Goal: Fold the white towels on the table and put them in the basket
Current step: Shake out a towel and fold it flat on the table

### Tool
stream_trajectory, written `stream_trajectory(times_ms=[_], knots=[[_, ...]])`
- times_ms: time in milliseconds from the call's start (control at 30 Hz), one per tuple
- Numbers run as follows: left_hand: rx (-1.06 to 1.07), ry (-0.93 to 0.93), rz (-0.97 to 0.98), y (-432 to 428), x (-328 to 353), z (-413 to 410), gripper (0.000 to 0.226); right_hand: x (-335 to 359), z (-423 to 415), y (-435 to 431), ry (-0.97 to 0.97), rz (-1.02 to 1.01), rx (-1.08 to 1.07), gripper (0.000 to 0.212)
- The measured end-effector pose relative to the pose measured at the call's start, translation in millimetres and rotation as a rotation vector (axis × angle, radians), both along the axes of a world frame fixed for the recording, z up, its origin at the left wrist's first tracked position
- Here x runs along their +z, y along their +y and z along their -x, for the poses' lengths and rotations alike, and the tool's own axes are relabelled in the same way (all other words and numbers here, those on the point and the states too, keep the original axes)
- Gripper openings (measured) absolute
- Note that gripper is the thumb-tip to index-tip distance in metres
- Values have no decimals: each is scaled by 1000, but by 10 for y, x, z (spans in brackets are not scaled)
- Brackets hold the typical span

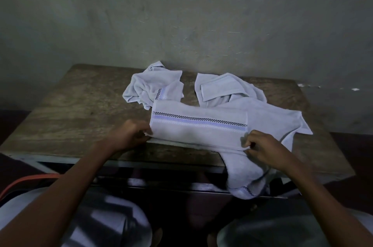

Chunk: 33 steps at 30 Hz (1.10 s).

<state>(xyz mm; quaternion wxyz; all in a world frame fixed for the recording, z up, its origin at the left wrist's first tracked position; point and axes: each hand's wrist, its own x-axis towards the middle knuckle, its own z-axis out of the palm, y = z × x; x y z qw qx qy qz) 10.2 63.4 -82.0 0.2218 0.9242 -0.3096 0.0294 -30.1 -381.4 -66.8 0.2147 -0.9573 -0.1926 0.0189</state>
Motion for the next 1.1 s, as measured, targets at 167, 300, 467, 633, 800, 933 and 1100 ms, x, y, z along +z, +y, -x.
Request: stream_trajectory(times_ms=[167, 300, 467, 633, 800, 933, 1100], knots=[[9, 18, -46, 39, 78, 45, 34, 21, 67, 5, -48, 94, 57, 16], [16, -43, -106, 55, 59, 41, 45, 51, 85, -9, 26, 120, 23, 31], [-20, -255, -200, 21, 63, 62, 34, 33, 21, 34, 22, 189, 56, 27], [21, -327, -108, -31, 135, -1, 18, 107, 10, 46, -68, 88, 32, 22], [202, -98, 484, -194, 805, -100, 13, 750, -103, 15, -123, -442, -227, 26], [261, -66, 688, -321, 1164, -232, 13, 1112, -296, 37, -189, -667, -315, 32], [316, -169, 648, -379, 1218, -353, 18, 1161, -454, 129, -223, -721, -346, 27]])
